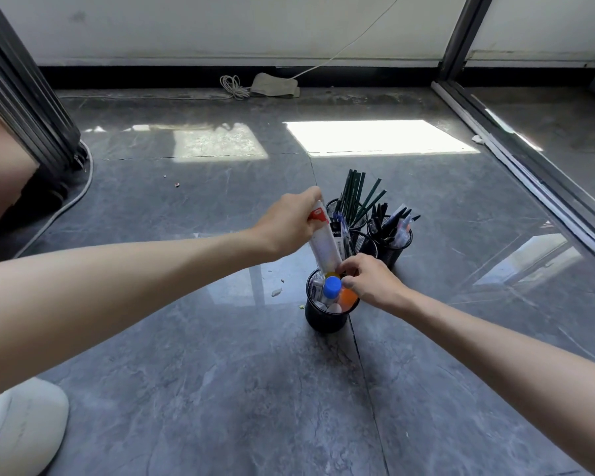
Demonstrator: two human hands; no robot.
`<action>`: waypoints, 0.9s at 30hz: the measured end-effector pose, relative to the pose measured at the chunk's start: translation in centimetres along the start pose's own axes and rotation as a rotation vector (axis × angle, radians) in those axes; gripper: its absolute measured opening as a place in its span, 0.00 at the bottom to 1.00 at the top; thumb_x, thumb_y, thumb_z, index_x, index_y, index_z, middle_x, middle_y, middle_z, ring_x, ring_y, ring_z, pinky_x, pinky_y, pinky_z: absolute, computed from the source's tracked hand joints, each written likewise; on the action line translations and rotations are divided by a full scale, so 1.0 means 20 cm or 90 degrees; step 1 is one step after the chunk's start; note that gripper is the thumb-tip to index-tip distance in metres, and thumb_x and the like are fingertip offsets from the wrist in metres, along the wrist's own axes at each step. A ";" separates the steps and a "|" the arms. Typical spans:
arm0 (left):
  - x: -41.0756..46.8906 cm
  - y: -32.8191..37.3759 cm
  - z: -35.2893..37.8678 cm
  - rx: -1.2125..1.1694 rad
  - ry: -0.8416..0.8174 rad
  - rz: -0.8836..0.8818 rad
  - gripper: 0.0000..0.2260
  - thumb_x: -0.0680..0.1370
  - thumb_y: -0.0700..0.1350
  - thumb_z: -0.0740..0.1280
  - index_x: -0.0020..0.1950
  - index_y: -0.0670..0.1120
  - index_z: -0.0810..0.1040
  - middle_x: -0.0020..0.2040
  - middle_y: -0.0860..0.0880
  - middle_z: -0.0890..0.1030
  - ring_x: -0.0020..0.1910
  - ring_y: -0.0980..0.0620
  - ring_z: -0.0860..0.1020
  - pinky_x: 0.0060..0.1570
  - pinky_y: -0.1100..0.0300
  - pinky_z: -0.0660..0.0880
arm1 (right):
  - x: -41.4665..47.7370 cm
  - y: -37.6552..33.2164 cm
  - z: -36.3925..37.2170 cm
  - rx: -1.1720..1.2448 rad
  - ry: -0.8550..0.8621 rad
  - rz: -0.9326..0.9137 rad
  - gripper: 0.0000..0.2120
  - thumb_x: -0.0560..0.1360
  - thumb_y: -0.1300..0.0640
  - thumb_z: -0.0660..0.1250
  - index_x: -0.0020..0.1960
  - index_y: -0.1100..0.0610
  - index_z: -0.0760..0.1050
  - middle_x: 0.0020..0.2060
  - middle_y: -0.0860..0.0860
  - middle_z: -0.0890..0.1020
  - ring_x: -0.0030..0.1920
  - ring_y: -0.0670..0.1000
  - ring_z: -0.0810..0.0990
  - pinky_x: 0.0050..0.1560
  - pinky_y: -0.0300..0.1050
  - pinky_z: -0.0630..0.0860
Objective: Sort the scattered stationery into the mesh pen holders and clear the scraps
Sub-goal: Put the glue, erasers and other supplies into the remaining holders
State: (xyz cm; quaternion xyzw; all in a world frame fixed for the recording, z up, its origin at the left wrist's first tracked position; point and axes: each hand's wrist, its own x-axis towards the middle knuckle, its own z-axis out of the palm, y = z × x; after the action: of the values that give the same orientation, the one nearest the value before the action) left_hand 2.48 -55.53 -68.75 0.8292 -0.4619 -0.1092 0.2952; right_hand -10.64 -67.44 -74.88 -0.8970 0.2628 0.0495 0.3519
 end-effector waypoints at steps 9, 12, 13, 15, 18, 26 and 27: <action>0.11 0.09 0.01 0.168 -0.113 0.059 0.08 0.77 0.39 0.62 0.46 0.44 0.61 0.42 0.43 0.73 0.42 0.40 0.73 0.39 0.51 0.71 | 0.00 0.03 0.03 0.028 0.024 -0.009 0.11 0.71 0.63 0.65 0.51 0.59 0.81 0.48 0.51 0.76 0.49 0.49 0.74 0.48 0.40 0.70; 0.13 0.12 0.05 0.189 -0.122 0.065 0.07 0.77 0.37 0.60 0.46 0.44 0.61 0.39 0.45 0.70 0.39 0.43 0.71 0.35 0.54 0.66 | 0.00 0.05 0.05 0.058 0.043 -0.002 0.10 0.72 0.62 0.65 0.51 0.58 0.81 0.47 0.49 0.77 0.48 0.47 0.74 0.46 0.37 0.67; 0.13 0.13 0.07 0.197 -0.125 0.069 0.06 0.76 0.37 0.59 0.46 0.44 0.61 0.39 0.45 0.69 0.39 0.43 0.70 0.34 0.55 0.65 | 0.00 0.05 0.05 0.076 0.059 0.000 0.09 0.72 0.61 0.66 0.51 0.57 0.80 0.46 0.48 0.78 0.47 0.47 0.75 0.46 0.37 0.68; 0.14 0.15 0.09 0.213 -0.132 0.077 0.06 0.76 0.36 0.58 0.46 0.44 0.61 0.37 0.46 0.68 0.37 0.44 0.69 0.30 0.56 0.62 | 0.00 0.07 0.06 0.135 0.118 0.016 0.05 0.73 0.60 0.66 0.47 0.55 0.79 0.42 0.48 0.81 0.45 0.48 0.78 0.45 0.40 0.71; 0.13 0.17 0.14 0.227 -0.157 0.089 0.06 0.76 0.36 0.58 0.46 0.44 0.62 0.39 0.45 0.69 0.37 0.44 0.69 0.32 0.55 0.63 | 0.01 0.10 0.05 0.230 0.187 0.061 0.08 0.73 0.64 0.64 0.39 0.52 0.74 0.37 0.52 0.79 0.37 0.50 0.80 0.38 0.45 0.77; 0.09 0.12 0.28 0.193 -0.188 0.143 0.08 0.74 0.36 0.60 0.43 0.45 0.61 0.41 0.46 0.68 0.40 0.44 0.68 0.36 0.54 0.65 | -0.01 0.09 0.03 0.280 0.126 0.073 0.09 0.71 0.70 0.61 0.38 0.59 0.75 0.24 0.54 0.76 0.20 0.44 0.73 0.24 0.41 0.70; 0.10 0.11 0.28 0.188 -0.203 0.167 0.09 0.74 0.35 0.61 0.43 0.44 0.61 0.41 0.47 0.68 0.40 0.46 0.68 0.34 0.55 0.62 | -0.01 0.10 0.03 0.278 0.123 0.076 0.07 0.70 0.69 0.62 0.38 0.60 0.75 0.23 0.52 0.76 0.20 0.45 0.73 0.25 0.41 0.70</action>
State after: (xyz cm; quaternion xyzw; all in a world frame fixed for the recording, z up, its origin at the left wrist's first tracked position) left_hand -0.62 -60.25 -71.80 0.7685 -0.6173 -0.1309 0.1060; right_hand -11.66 -68.09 -76.51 -0.7834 0.3521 -0.0735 0.5069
